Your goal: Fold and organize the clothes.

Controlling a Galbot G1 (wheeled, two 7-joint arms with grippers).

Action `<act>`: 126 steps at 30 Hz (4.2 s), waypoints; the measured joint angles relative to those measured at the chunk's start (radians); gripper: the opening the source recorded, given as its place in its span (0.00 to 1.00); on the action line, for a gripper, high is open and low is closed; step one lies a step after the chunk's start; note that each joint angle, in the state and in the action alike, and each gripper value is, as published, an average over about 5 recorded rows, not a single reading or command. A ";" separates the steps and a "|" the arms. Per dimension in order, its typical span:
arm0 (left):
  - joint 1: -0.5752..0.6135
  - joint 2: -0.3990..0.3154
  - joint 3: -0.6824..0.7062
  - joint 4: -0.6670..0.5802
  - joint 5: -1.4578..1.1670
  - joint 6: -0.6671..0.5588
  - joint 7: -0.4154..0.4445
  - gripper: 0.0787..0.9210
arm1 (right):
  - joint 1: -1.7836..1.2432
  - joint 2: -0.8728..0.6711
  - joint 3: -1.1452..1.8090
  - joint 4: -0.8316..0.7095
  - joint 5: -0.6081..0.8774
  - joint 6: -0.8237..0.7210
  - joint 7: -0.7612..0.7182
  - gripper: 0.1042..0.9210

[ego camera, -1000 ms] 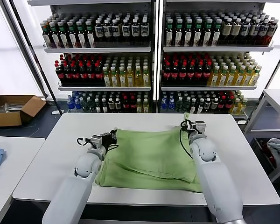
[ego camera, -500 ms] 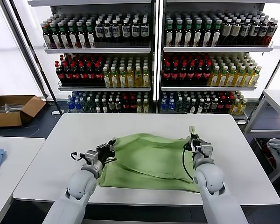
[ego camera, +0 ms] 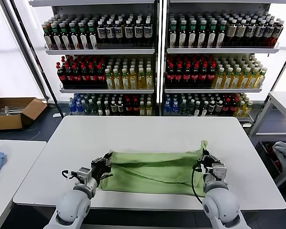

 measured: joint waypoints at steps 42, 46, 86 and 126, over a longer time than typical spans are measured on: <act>0.101 -0.060 -0.023 -0.018 0.135 -0.046 0.013 0.29 | -0.163 0.027 0.014 -0.018 -0.071 0.034 0.021 0.37; 0.113 -0.067 -0.032 -0.056 0.138 -0.037 0.004 0.42 | -0.181 0.018 0.022 0.028 -0.067 0.050 0.015 0.52; 0.130 -0.168 -0.093 -0.071 -0.056 0.047 -0.117 0.88 | -0.261 0.025 -0.010 0.260 -0.076 0.099 0.021 0.88; 0.128 -0.137 -0.127 -0.031 -0.005 0.004 -0.056 0.02 | -0.251 0.017 -0.012 0.230 -0.070 0.114 0.019 0.88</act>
